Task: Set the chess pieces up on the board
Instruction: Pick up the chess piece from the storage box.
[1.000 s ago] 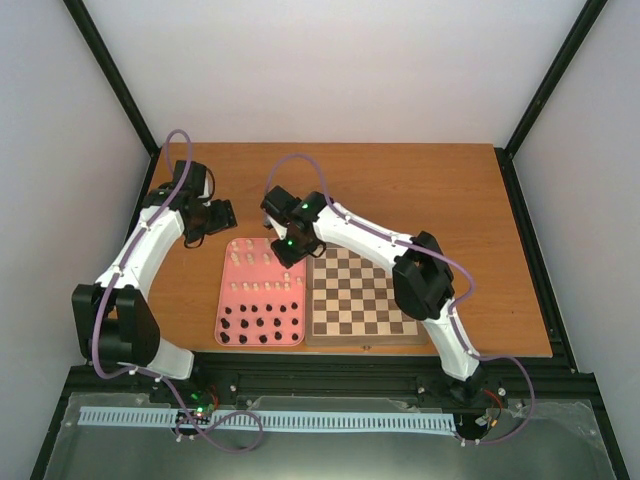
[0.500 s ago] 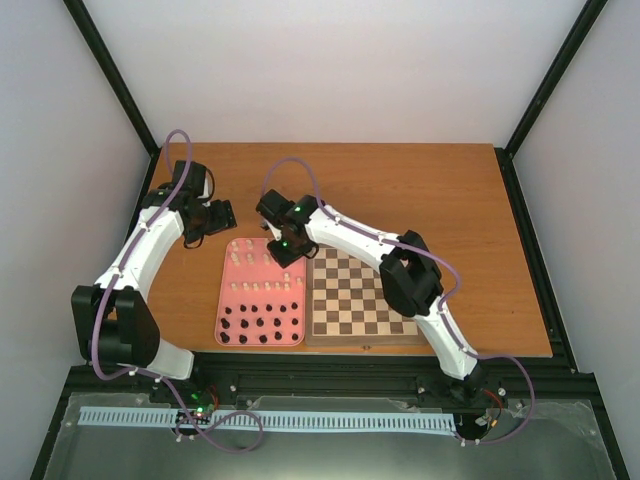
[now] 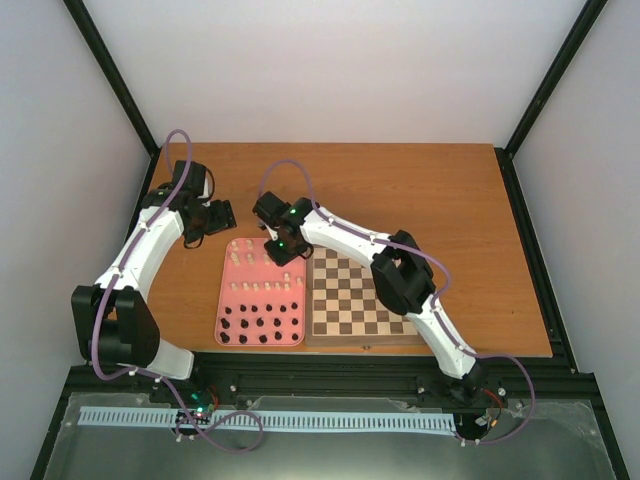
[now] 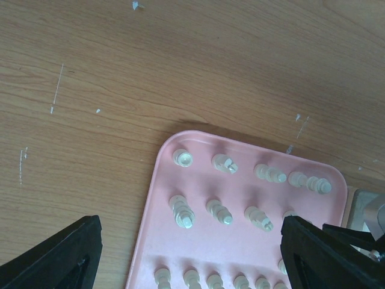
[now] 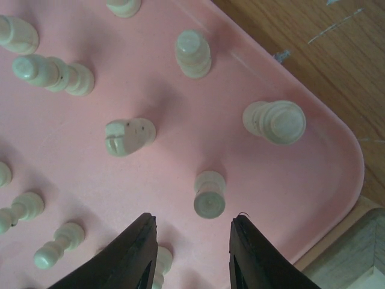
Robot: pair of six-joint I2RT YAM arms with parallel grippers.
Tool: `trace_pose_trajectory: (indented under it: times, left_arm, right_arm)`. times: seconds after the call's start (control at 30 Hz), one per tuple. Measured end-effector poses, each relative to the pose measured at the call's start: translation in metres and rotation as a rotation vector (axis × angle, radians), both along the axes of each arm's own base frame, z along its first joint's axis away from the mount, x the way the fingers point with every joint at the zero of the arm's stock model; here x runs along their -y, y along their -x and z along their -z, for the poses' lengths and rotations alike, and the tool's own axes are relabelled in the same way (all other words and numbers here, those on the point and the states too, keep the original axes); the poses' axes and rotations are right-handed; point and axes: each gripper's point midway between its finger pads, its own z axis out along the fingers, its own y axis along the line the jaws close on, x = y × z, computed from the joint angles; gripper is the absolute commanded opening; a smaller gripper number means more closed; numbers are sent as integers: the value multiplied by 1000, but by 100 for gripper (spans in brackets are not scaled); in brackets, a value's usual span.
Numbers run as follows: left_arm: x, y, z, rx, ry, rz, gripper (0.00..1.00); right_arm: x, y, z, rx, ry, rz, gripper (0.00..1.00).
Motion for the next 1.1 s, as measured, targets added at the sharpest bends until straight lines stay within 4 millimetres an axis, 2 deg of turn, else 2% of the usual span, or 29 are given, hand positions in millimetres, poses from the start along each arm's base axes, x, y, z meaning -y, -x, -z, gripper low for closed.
trace_pose_trajectory:
  times: [0.17,0.63,1.1]
  left_arm:
    - [-1,0,0,0,-4,0,84]
    - [-1,0,0,-1,-5,0,83]
    - [-1,0,4,-14,-8,2,84]
  right_arm:
    - [-2,-3,3,8,3,0,30]
    - [-2,-8,13,-2,8,6,29]
    - [0,-12,21,-23,9,-3,3]
